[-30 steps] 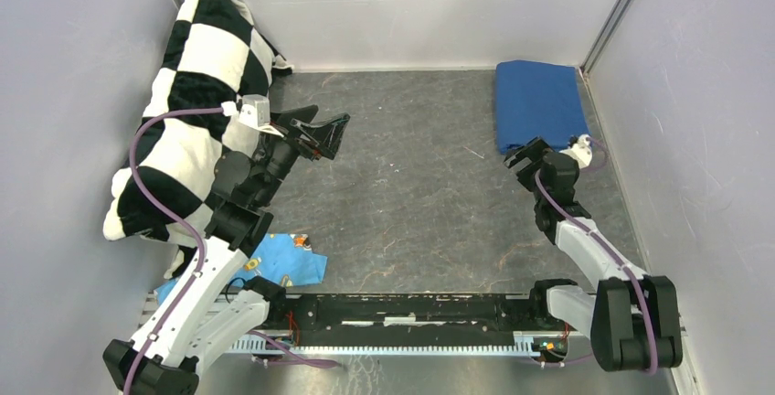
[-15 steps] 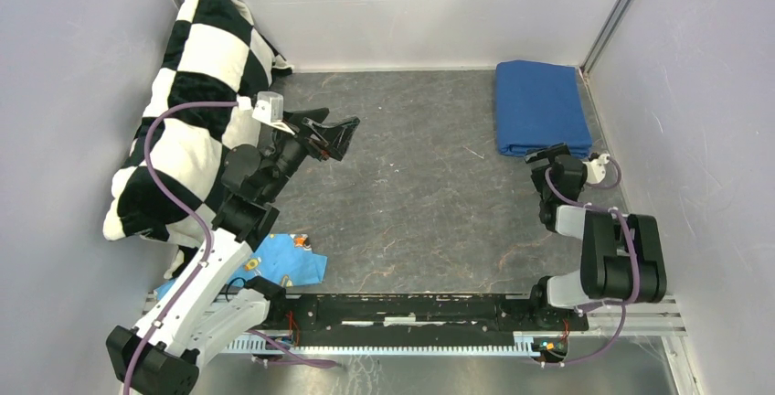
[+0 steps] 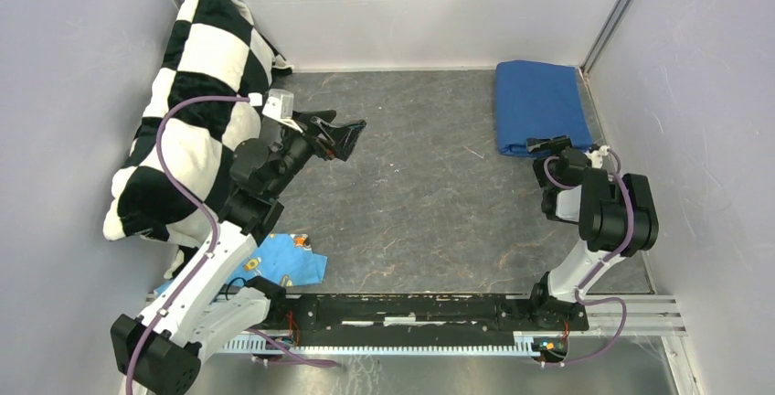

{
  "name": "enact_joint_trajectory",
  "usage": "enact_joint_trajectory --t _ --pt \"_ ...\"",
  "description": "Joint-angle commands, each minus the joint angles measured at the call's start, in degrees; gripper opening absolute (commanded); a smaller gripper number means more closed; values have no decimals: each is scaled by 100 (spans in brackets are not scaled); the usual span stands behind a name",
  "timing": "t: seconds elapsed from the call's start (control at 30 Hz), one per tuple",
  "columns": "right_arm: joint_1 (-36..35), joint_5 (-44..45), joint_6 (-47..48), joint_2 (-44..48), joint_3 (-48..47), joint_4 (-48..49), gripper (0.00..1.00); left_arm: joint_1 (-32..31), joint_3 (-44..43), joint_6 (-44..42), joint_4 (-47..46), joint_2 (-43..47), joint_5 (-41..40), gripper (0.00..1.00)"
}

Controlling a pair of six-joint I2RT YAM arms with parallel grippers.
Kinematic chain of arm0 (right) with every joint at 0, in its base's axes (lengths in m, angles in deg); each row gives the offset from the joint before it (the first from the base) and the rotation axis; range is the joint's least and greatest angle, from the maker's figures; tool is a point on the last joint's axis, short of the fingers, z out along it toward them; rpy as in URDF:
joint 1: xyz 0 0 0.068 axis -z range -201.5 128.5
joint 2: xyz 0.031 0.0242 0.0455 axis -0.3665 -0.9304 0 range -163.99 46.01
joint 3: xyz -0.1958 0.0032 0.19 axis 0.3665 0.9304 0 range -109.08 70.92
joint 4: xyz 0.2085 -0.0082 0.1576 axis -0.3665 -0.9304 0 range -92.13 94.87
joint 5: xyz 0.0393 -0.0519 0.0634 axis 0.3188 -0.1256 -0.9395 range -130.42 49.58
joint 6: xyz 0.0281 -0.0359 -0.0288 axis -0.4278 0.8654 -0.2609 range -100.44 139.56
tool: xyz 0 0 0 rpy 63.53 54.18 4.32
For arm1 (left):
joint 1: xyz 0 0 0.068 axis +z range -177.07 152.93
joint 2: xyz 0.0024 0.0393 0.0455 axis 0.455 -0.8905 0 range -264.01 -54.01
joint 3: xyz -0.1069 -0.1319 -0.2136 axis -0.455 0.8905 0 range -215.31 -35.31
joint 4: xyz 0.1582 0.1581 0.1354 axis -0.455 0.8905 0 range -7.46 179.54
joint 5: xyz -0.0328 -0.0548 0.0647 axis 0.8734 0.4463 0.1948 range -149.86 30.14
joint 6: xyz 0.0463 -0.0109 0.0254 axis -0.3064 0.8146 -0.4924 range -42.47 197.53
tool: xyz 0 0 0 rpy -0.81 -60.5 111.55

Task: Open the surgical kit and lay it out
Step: Move the surgical kit at the center of the board.

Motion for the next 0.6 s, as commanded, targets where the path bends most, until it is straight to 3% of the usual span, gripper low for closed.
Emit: enact_joint_trajectory --t 0.0,0.13,0.57 --pt "60 -227 -212 -232 164 644 85 -12 -116 120 -335 -84 183 100" --pt "79 -5 -414 -305 342 831 82 -10 -93 193 -416 -122 288 100" --pt "113 -155 -394 -723 270 1514 50 -11 -44 205 -522 -93 336 100"
